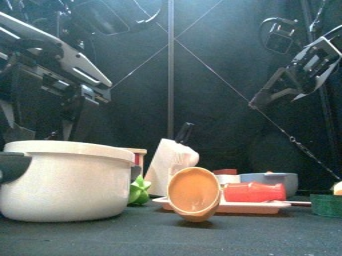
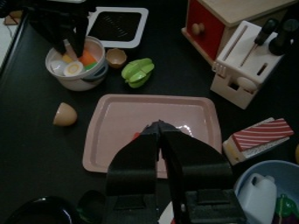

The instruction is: Grab corn top

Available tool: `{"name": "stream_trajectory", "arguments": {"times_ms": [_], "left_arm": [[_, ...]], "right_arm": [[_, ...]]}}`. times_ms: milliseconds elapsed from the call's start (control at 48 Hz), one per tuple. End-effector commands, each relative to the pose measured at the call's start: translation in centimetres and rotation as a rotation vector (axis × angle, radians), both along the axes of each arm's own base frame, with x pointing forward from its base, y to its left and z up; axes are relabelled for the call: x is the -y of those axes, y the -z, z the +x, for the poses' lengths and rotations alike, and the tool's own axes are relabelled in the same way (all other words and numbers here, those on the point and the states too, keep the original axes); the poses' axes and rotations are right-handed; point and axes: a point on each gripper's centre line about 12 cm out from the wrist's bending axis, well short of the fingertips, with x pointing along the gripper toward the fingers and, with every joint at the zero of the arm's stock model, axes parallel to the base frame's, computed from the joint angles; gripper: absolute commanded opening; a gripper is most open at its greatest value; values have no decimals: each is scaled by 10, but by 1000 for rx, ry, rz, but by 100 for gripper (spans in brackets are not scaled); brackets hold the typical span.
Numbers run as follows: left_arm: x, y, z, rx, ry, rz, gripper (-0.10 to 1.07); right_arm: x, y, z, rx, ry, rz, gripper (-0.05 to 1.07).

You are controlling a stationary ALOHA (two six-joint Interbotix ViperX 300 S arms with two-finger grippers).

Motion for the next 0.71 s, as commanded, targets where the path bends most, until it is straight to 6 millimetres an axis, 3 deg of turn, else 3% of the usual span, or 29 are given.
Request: {"name": "stream_trajectory", "arguments": {"times_ms": [0, 688], "left_arm": [[4, -11, 6, 35, 30, -25, 80], [-19, 10, 25, 41, 37, -52, 80]], "right_arm": [[0, -5, 2, 17, 0, 1, 1], [1, 2, 2, -6, 3, 3, 1]]}}
